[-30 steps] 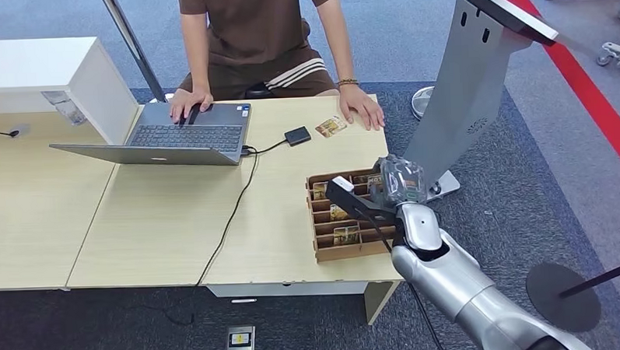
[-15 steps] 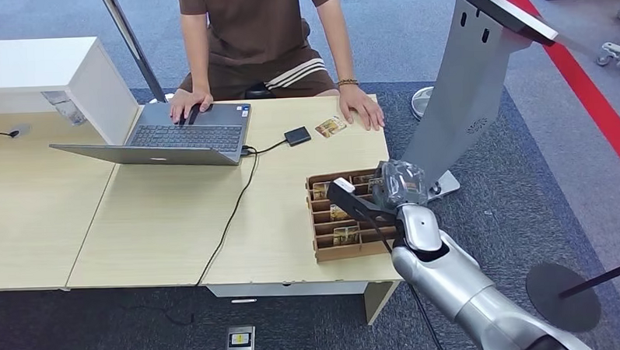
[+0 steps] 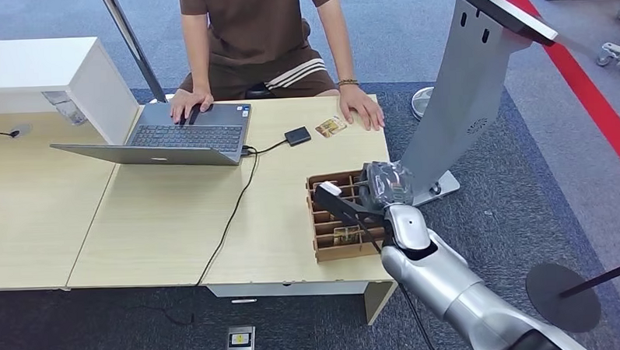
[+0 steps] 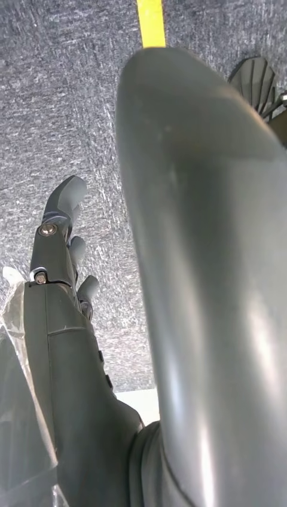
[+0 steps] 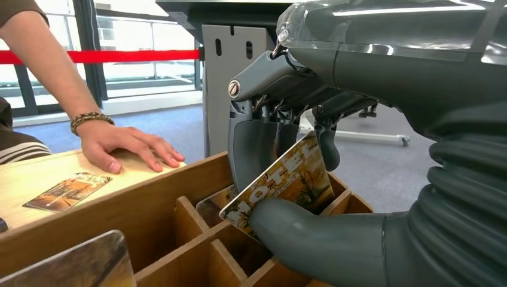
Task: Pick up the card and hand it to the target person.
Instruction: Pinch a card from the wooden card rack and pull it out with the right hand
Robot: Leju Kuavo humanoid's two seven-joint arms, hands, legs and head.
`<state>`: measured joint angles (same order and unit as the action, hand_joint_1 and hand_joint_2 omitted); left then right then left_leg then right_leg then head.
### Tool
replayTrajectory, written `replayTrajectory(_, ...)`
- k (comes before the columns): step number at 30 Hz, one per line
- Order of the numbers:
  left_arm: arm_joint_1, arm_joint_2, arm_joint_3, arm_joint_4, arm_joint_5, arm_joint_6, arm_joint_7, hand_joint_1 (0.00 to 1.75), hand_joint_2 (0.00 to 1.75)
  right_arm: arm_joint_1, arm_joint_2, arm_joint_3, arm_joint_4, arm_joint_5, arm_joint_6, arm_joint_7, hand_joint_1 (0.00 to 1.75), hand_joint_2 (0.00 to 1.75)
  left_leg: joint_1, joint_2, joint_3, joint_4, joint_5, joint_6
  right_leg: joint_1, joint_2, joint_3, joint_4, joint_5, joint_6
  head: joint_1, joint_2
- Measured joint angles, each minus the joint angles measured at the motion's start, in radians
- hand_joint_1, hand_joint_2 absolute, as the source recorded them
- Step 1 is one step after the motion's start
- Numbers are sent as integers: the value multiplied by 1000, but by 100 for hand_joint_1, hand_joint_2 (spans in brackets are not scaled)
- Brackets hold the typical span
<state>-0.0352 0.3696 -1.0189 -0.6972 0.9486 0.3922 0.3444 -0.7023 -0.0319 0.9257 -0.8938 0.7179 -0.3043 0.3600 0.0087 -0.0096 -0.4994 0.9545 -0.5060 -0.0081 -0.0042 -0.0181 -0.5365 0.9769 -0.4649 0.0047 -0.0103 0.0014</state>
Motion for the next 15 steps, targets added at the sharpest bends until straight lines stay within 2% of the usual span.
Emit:
replayTrajectory(5,0,0,8,4,16,9,-2,0,0,-10,12,11,19,-4,-14,-15,115,175,0,0,0,0,0,0,0,0,0,0,0,0,0,0)
replayTrajectory(8,0,0,11,6,24,15,-3,0,0,-18,18,17,27,-5,-21,-22,133,175,0,0,0,0,0,0,0,0,0,0,0,0,0,0)
replayTrajectory(10,0,0,13,7,35,21,-3,0,0,-24,20,22,30,-5,-23,-21,157,175,0,0,0,0,0,0,0,0,0,0,0,0,0,0)
replayTrajectory(12,0,0,14,7,49,29,-3,0,0,-30,21,28,27,-3,-28,-18,175,175,0,0,0,0,0,0,0,0,0,0,0,0,0,0)
replayTrajectory(15,0,0,15,7,61,35,-3,0,0,-37,18,34,11,5,-38,-13,175,175,0,0,0,0,0,0,0,0,0,0,0,0,0,0)
